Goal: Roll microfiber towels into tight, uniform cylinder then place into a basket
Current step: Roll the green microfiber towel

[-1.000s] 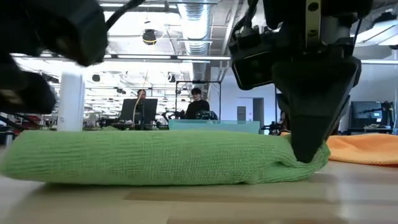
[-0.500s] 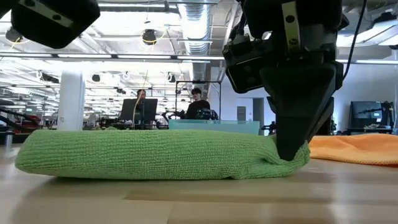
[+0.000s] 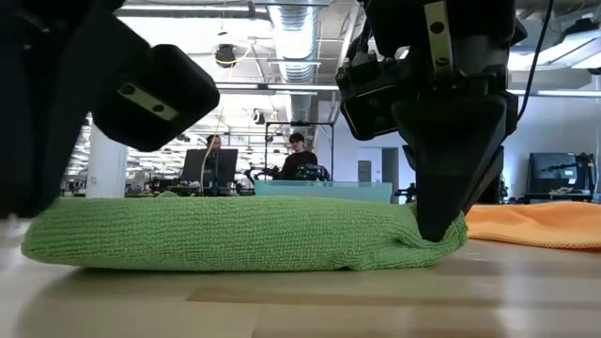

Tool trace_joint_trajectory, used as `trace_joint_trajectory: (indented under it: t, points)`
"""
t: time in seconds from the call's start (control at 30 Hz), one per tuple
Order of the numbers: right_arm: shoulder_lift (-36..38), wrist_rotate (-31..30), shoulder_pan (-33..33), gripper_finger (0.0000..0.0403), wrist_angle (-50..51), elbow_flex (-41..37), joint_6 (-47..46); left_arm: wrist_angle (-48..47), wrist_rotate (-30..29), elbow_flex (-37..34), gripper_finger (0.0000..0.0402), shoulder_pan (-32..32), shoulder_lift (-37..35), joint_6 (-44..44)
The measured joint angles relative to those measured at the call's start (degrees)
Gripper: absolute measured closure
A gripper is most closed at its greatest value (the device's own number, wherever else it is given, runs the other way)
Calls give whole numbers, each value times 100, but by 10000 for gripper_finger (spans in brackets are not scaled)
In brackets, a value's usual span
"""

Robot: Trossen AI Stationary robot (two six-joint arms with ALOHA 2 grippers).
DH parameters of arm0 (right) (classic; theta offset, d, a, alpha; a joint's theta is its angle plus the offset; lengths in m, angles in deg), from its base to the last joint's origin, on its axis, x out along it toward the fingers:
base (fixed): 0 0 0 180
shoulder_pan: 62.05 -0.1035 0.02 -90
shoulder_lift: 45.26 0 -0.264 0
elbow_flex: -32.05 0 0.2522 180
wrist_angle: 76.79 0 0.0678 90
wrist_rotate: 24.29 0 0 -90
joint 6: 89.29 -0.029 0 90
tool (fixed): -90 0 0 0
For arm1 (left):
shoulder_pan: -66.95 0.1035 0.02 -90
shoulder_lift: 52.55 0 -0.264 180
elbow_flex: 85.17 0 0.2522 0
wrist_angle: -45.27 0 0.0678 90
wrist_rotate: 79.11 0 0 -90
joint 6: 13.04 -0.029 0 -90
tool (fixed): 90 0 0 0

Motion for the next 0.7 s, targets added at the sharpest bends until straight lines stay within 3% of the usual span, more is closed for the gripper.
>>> trace_joint_trajectory:
  t: [0.37,0.7]
  points:
    - [0,-2,-13,395,-12,2,8,-520,-659,0,391,9,0,206]
    - [0,-2,-15,394,2,2,8,-595,-774,0,391,9,-36,100]
